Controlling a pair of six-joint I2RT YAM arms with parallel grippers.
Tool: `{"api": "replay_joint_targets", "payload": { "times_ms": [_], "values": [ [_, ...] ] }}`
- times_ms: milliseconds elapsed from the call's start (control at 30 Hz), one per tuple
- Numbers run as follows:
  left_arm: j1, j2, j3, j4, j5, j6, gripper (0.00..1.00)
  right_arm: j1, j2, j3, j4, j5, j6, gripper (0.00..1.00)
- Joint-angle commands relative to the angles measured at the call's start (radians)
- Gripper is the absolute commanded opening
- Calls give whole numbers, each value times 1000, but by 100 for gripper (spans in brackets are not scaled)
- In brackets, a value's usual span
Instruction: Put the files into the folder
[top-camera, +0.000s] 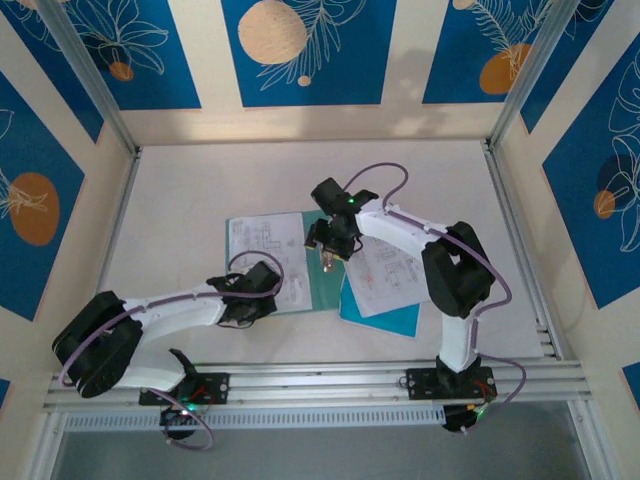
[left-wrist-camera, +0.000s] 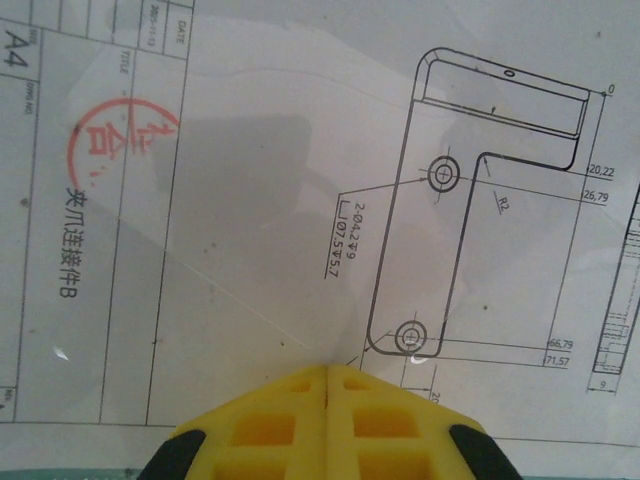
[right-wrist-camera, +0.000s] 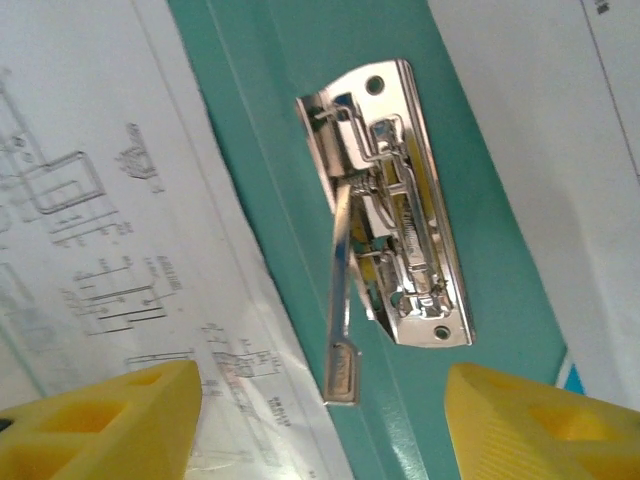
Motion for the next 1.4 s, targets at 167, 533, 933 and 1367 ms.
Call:
{"api": "replay_joint_targets", "payload": {
  "times_ms": [167, 533, 933, 1367],
  "values": [
    [17, 7, -34, -128, -20, 29, 0, 2, -45, -140, 182, -153, 355, 70],
    [18, 25, -21, -124, -13, 54, 0, 1, -24, -176, 327, -184, 571, 71],
    [23, 5, -21, -148, -18, 66, 0, -69, 46, -69, 400, -177, 593, 68],
    [31, -15, -29, -165, -16, 88, 0, -140, 164, 93, 378, -234, 528, 66]
  ]
}}
